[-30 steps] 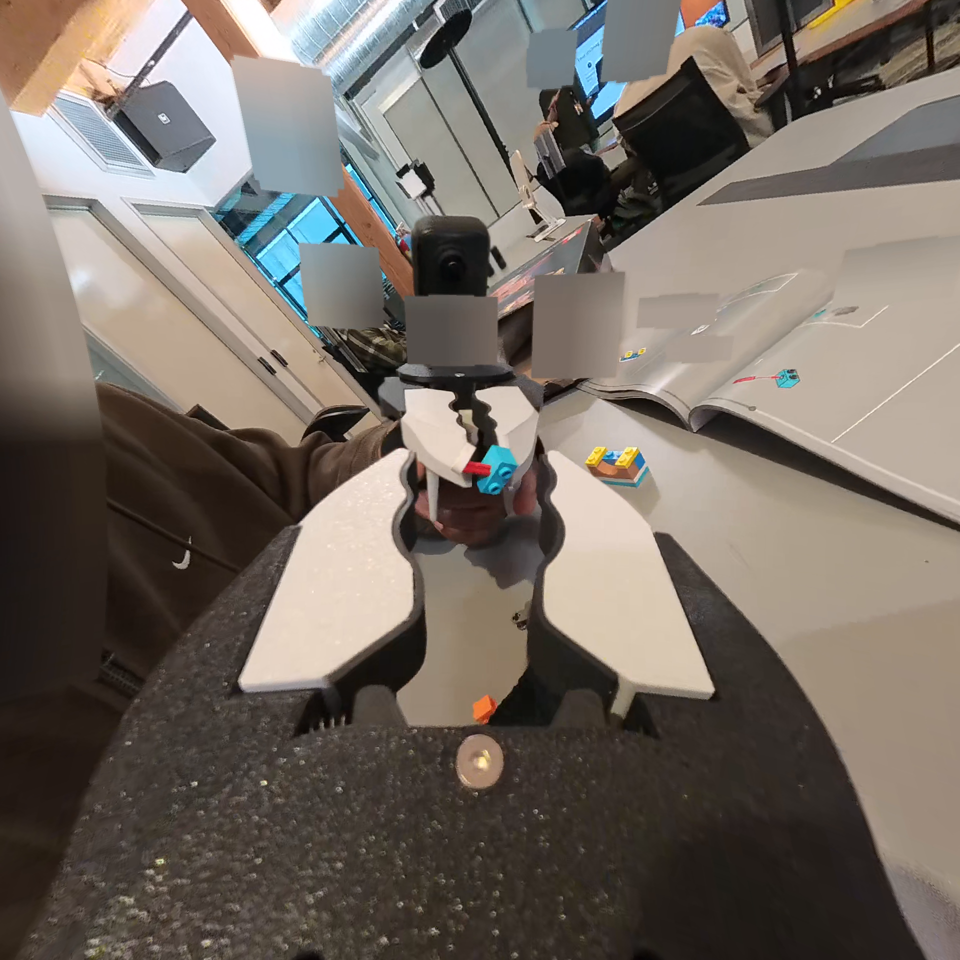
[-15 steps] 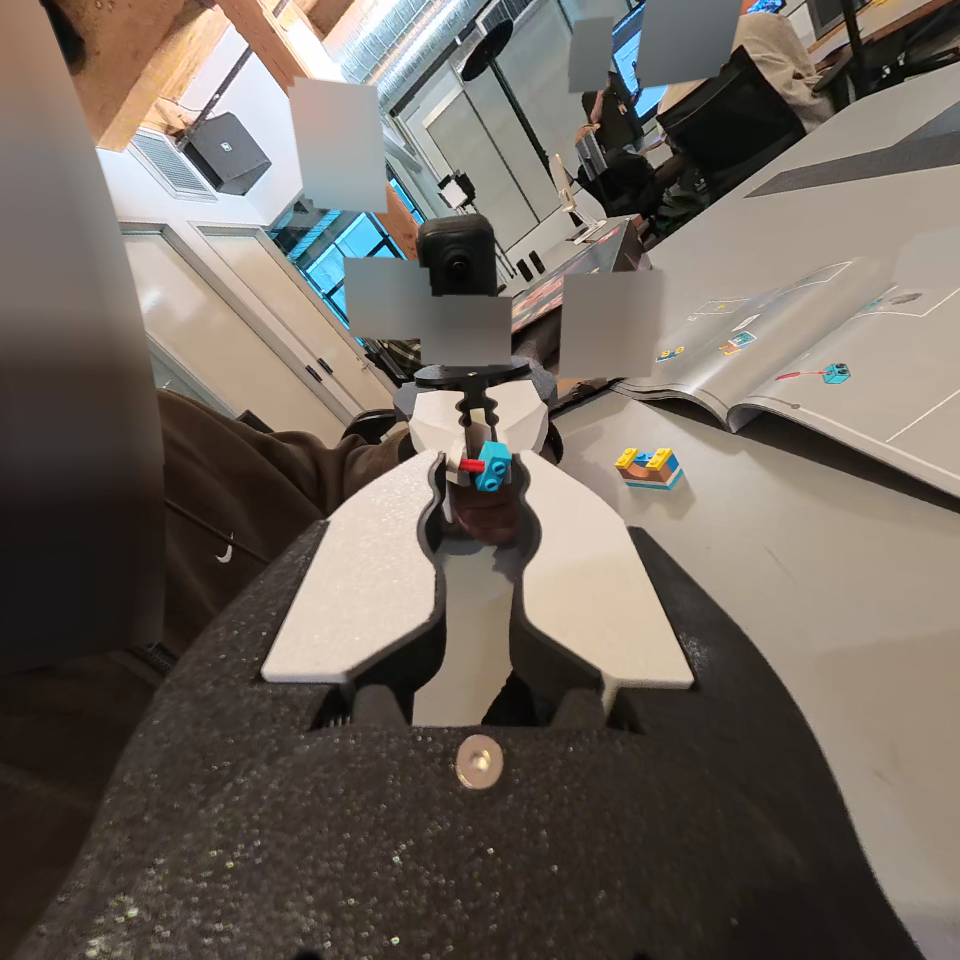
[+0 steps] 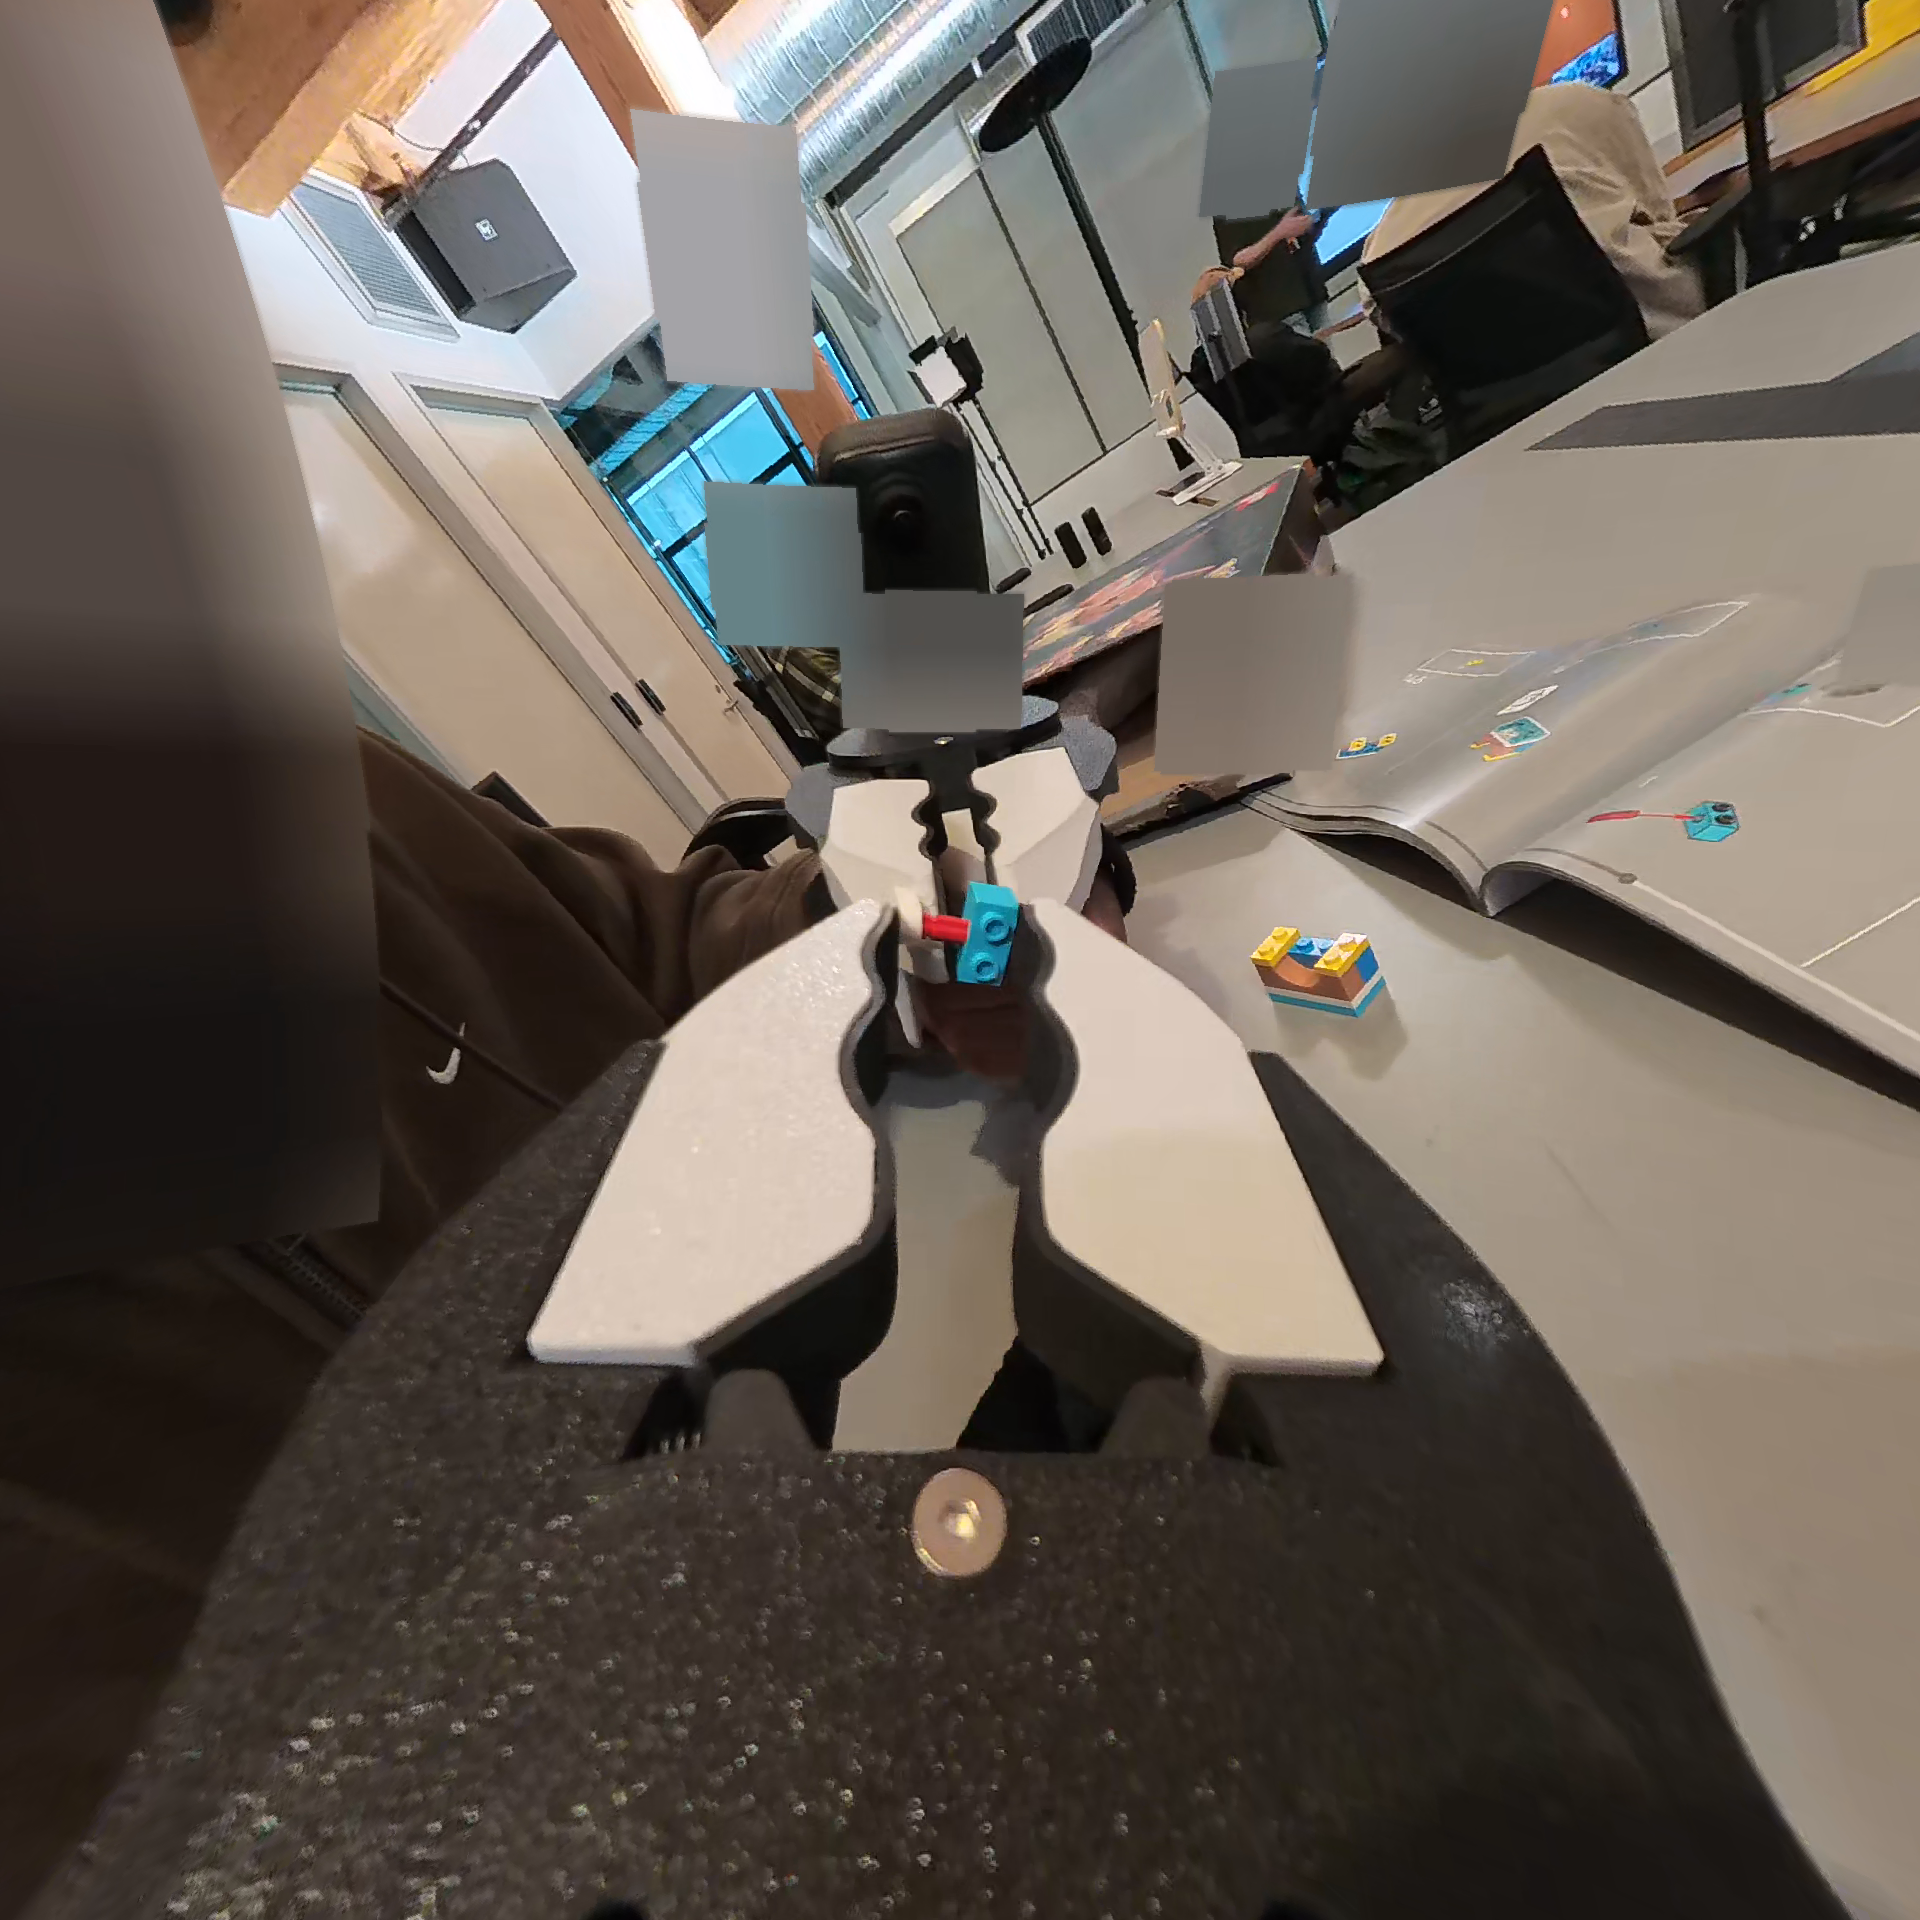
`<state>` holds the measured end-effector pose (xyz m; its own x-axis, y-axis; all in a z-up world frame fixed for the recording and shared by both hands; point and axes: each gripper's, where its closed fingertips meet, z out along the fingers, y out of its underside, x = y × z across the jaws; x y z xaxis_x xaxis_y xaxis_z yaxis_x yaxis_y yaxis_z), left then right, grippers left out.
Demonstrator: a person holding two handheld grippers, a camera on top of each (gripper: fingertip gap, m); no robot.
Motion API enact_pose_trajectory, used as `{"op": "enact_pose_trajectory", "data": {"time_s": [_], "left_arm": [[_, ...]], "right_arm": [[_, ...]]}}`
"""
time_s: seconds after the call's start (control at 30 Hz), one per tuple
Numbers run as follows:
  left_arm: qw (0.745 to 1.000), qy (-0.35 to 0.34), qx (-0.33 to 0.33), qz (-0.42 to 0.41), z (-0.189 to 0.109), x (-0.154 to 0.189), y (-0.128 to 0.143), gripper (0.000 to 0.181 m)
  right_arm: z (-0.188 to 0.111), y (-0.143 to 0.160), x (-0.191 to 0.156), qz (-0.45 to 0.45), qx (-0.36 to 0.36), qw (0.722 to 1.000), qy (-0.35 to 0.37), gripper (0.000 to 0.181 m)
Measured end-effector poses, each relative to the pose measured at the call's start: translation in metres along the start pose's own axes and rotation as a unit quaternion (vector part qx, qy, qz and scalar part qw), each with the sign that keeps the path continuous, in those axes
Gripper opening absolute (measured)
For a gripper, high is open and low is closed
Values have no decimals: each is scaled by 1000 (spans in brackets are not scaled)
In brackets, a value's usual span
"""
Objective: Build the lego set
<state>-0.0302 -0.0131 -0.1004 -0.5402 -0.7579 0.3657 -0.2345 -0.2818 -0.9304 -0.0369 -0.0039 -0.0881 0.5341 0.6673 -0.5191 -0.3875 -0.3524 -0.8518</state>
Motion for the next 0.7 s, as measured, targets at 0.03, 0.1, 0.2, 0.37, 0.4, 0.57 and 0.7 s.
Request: {"op": "enact_pose_trajectory", "data": {"time_s": [0.03,0.1,0.2,0.37,0.4,0.57,0.7], "left_arm": [[1000,-2,0,3,0,0,0,9],[1000,-6,0,9,0,0,-1,9],[1000,-12,1,21,0,1,-2,9],[999,-21,5,48,-1,3,-5,8],[998,-23,4,52,-1,3,-5,8],[997,-27,3,67,0,3,-5,8],[997,-29,4,74,0,4,-5,8]], "right_arm": [[0,0,0,-4,0,1000,2,21],[0,-1,-1,-14,1,1000,5,21],[0,-1,-2,-34,0,999,16,21],[0,-3,-4,-64,-2,998,28,21],[0,-3,-5,-69,-2,997,30,21],[0,-3,-6,-73,-5,997,29,20],[0,-3,-6,-77,-4,997,29,20]]}}
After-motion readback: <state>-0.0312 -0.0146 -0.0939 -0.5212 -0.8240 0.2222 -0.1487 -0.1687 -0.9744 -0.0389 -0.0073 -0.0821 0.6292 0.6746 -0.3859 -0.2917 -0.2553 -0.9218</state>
